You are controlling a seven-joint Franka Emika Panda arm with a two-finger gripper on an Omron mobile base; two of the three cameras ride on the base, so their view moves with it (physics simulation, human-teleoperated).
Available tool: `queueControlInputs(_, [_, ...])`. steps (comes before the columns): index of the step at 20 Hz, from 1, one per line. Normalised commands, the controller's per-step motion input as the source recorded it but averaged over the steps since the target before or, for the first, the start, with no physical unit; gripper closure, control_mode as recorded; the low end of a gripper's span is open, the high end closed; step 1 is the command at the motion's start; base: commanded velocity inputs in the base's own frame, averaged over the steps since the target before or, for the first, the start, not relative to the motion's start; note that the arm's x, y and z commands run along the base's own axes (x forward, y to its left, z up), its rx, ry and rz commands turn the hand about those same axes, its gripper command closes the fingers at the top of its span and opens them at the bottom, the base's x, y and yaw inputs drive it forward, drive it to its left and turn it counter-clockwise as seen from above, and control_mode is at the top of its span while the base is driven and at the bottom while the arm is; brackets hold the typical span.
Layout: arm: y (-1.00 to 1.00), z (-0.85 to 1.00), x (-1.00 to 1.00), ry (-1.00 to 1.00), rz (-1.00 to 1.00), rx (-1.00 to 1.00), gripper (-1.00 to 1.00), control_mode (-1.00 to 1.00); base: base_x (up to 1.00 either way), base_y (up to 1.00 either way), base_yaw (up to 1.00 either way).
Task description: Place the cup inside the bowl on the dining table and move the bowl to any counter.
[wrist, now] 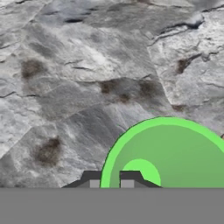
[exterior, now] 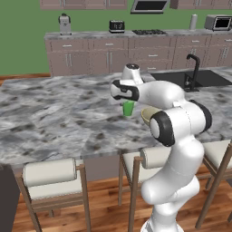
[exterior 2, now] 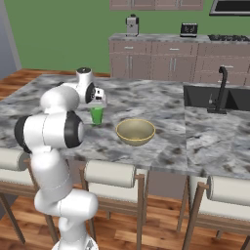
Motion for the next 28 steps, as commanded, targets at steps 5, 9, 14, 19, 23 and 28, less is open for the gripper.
queueControlInputs(5, [-0.44, 0.27, -0.46, 0.00, 0.09, 0.00, 1.00, -1.00, 0.00, 0.00, 0.00])
queueControlInputs(9, [-0.38, 0.28, -0.40, 0.00, 0.10, 0.00, 1.00, -1.00, 0.00, 0.00, 0.00])
queueControlInputs(14, [-0.29, 0.19, -0.25, 0.00, 0.10, 0.00, 1.00, -1.00, 0.00, 0.00, 0.00])
queueControlInputs(19, [-0.36, 0.15, -0.21, 0.00, 0.11, 0.00, 1.00, -1.00, 0.00, 0.00, 0.00])
queueControlInputs(23, [-0.39, 0.01, -0.09, 0.00, 0.11, 0.00, 1.00, -1.00, 0.00, 0.00, 0.00])
queueControlInputs(28, [-0.41, 0.00, -0.02, 0.00, 0.10, 0.00, 1.00, -1.00, 0.00, 0.00, 0.00])
